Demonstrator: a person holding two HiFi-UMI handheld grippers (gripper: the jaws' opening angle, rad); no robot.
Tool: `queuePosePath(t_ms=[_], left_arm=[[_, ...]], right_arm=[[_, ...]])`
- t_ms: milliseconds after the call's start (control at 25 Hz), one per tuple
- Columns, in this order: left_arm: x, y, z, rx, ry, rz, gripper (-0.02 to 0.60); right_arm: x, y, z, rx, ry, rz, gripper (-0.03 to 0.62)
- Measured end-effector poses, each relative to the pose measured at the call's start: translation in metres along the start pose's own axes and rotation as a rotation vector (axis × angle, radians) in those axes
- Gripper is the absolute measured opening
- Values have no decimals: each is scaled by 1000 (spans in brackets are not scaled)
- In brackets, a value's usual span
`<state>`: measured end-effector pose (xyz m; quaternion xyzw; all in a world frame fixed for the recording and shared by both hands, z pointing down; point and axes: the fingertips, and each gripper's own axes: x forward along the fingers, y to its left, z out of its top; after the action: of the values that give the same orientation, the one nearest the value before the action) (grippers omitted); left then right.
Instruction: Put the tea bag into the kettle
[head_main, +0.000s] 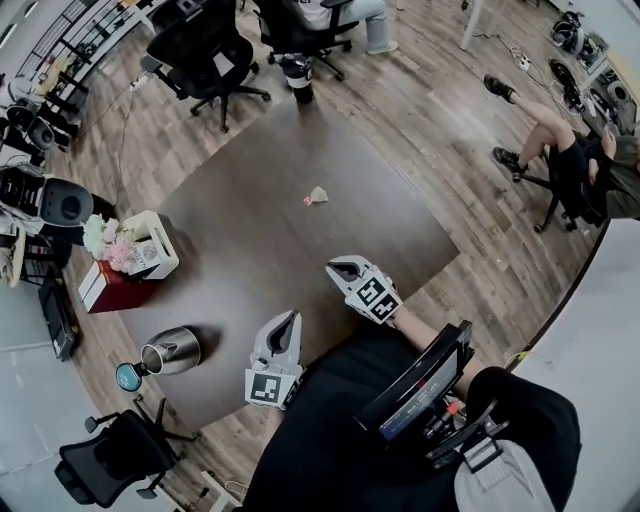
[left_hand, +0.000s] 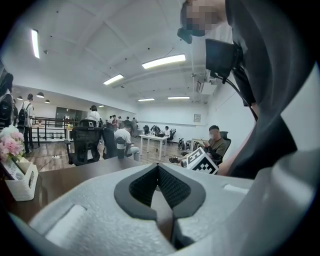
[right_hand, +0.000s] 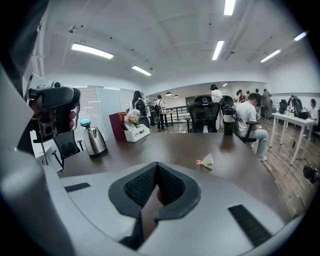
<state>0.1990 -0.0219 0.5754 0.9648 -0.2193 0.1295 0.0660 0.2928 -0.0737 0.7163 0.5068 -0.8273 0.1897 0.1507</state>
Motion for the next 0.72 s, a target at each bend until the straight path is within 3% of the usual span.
queuePosePath(t_ms=[720], left_arm=[[3,26,-15,-45,-10,61,5]], right_arm=[[54,-55,-38,-170,146,13,8]])
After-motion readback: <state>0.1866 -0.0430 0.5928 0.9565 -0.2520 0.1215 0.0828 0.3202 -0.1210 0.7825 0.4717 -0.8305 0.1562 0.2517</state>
